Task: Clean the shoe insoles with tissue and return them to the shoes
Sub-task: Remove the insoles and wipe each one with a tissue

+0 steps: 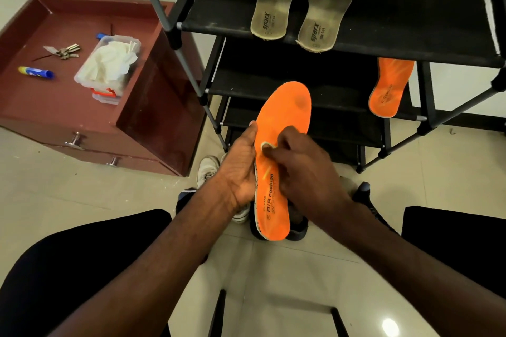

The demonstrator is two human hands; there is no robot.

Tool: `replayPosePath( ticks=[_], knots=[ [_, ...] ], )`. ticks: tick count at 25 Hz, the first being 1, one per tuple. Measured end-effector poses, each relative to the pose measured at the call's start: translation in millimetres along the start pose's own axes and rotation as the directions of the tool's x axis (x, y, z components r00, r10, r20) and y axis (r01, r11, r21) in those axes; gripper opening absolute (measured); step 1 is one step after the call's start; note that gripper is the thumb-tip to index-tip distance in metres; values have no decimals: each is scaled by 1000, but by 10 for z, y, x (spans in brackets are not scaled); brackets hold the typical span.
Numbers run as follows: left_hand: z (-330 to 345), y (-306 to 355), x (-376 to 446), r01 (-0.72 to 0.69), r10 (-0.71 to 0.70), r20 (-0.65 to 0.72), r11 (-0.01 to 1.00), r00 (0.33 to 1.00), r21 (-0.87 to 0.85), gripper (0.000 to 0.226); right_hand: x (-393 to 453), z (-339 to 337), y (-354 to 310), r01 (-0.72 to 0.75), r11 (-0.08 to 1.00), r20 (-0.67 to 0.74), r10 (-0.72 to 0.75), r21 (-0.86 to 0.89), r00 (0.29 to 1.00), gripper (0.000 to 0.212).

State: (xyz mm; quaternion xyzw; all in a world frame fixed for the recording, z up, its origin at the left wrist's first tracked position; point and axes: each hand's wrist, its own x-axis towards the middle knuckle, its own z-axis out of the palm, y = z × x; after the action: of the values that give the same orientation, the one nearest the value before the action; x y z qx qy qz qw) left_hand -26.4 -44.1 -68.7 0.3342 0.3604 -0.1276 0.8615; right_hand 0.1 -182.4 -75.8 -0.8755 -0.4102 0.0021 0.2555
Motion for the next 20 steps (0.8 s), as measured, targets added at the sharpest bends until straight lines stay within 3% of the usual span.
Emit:
replayPosePath(
  ticks=[4,7,10,15,17,20],
  knots=[
    [64,-45,-30,-2,2,1,999,1000,41,58,165,-50,311,-191,979,-119,183,-64,976,33],
    [36,-44,-10,-2,2,-29,1000,1000,15,61,93,44,154,-145,989,-75,144,-11,987,28],
    [-1,-16,11,-4,4,-28,1000,1000,-14,65,16,49,44,-45,999,-9,45,-7,999,37],
    [48,-33,5,-12,12,-17,1000,1000,29,58,160,0,314,-213,976,-107,209,-32,972,31],
    [23,-18,-2,-5,5,-17,1000,1000,10,61,86,67,134,-127,992,-64,128,25,990,26],
    [-33,27,29,-15,16,13,999,1000,-29,64,9,53,12,0,997,21,-1,74,1000,40]
  ],
)
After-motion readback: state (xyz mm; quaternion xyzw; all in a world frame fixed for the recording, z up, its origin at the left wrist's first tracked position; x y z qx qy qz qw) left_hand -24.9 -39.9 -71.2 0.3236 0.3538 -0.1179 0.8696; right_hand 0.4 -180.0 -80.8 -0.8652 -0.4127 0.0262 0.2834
